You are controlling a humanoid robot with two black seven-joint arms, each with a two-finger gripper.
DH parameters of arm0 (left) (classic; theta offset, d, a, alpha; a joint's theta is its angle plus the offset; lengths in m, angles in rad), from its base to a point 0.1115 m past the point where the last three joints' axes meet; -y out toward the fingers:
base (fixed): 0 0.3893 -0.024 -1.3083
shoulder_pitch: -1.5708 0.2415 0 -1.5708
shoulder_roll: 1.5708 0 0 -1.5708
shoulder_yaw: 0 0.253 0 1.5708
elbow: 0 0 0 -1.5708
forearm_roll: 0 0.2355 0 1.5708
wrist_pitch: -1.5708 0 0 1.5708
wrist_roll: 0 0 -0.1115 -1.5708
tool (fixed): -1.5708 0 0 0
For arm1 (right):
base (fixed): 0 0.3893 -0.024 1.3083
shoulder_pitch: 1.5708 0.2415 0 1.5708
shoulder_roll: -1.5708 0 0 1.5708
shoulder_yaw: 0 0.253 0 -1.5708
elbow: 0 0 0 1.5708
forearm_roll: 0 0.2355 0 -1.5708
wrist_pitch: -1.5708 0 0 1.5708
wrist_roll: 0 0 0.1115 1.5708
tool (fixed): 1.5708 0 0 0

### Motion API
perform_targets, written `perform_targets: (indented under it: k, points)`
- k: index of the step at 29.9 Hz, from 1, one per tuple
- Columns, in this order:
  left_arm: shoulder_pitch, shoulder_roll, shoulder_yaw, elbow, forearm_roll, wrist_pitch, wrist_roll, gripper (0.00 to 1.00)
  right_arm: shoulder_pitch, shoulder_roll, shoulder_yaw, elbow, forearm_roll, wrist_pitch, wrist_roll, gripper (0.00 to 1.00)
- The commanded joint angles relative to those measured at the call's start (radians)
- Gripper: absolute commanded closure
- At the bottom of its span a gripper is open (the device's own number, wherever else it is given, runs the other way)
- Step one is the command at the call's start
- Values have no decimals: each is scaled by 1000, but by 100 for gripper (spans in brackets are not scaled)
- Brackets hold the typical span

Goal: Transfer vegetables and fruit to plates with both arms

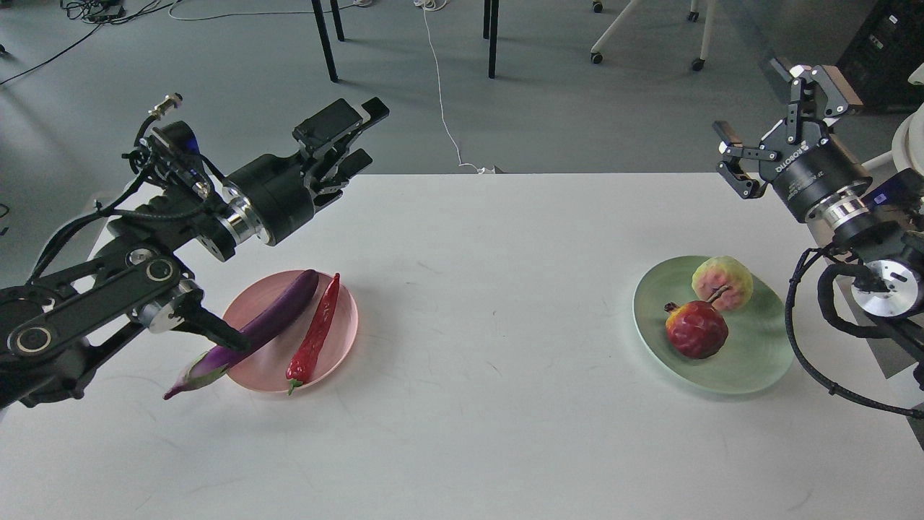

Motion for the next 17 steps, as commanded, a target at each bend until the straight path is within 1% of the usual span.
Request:
perform_targets:
  k: [1, 3, 4, 6, 7, 9, 13, 17]
  points:
    - [61, -69, -70, 30, -81, 30, 1, 0, -1, 27, 1, 3, -1, -3, 0, 2]
    - [159, -144, -226, 36, -100, 24, 12, 0, -2, 40, 1, 5, 1, -3, 0, 2]
    - [220, -193, -325, 41, -103, 4, 13, 0, -6, 46, 1, 5, 1, -3, 0, 2]
    - [297, -261, -441, 75, -91, -72, 12, 0, -10, 47, 4, 3, 1, -3, 0, 2]
    - [322, -283, -464, 96, -89, -120, 7, 0, -15, 47, 4, 3, -1, 2, 0, 2]
    - [351, -298, -484, 130, -88, -185, -2, 0, -22, 46, 2, 3, 1, 5, 0, 2]
    - [385, -315, -529, 148, -88, -202, -4, 0, -30, 46, 15, 3, 1, 5, 0, 2]
    - [386, -332, -537, 151, -88, -203, -4, 0, -44, 46, 15, 3, 1, 3, 0, 2]
